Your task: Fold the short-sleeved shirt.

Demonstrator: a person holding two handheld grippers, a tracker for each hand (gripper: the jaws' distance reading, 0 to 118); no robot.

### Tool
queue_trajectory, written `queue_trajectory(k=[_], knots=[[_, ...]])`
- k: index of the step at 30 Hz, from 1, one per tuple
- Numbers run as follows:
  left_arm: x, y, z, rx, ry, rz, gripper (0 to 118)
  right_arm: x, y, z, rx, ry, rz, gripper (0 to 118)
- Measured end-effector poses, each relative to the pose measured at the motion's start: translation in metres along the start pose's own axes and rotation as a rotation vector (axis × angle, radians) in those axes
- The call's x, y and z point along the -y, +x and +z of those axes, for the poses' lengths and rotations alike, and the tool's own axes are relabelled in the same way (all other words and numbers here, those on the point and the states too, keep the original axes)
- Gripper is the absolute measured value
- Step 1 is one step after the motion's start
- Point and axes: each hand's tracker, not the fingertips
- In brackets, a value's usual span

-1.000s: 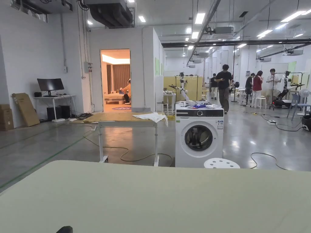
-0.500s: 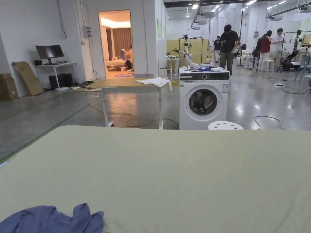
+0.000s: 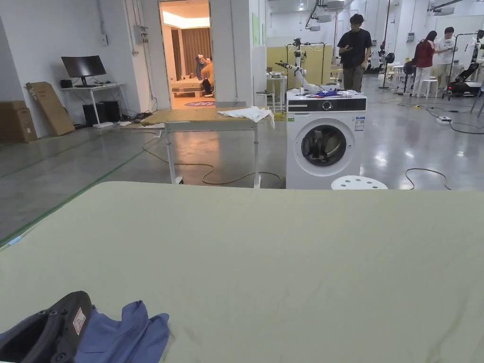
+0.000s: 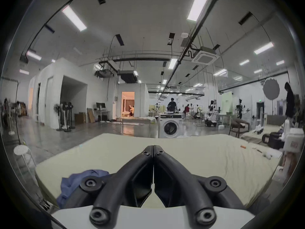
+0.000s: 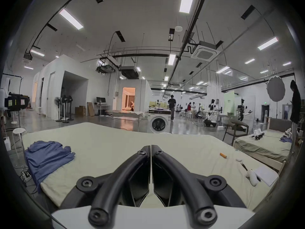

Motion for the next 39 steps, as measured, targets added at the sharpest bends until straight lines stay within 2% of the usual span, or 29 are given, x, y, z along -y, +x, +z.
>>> queue_trajectory(k=[9, 20, 25, 28, 29, 31, 35, 39], knots=[[0.001, 0.003, 0.004, 0.011, -0.014, -0.032, 0, -0.006, -0.005, -0.002, -0.033, -0.016, -0.046, 0], [0.006, -0.021, 0.027, -0.105, -0.067, -0.080, 0, -0.008, -0.053, -0.033, -0.215, -0.015, -0.068, 0], [0.019, -0.057, 0.028, -0.124, -0.151, 0.045, 7, 0.001, -0.073, -0.040, -0.292, -0.044, -0.059, 0], [0.030, -0.073, 0.012, -0.142, -0.199, 0.045, 25, 0.011, -0.076, -0.044, -0.320, -0.080, -0.058, 0], [0.036, -0.079, 0.002, -0.146, -0.229, 0.054, 41, 0.014, -0.077, -0.045, -0.324, -0.093, -0.051, 0], [0.050, -0.094, -0.025, -0.129, -0.322, 0.103, 60, 0.019, -0.078, -0.046, -0.323, -0.116, -0.035, 0], [0.094, -0.128, -0.100, -0.035, -0.491, 0.194, 86, 0.027, -0.075, -0.048, -0.321, -0.158, -0.020, 0], [0.153, -0.160, -0.183, -0.076, -0.662, 0.209, 88, 0.037, -0.067, -0.050, -0.293, -0.207, 0.007, 0]])
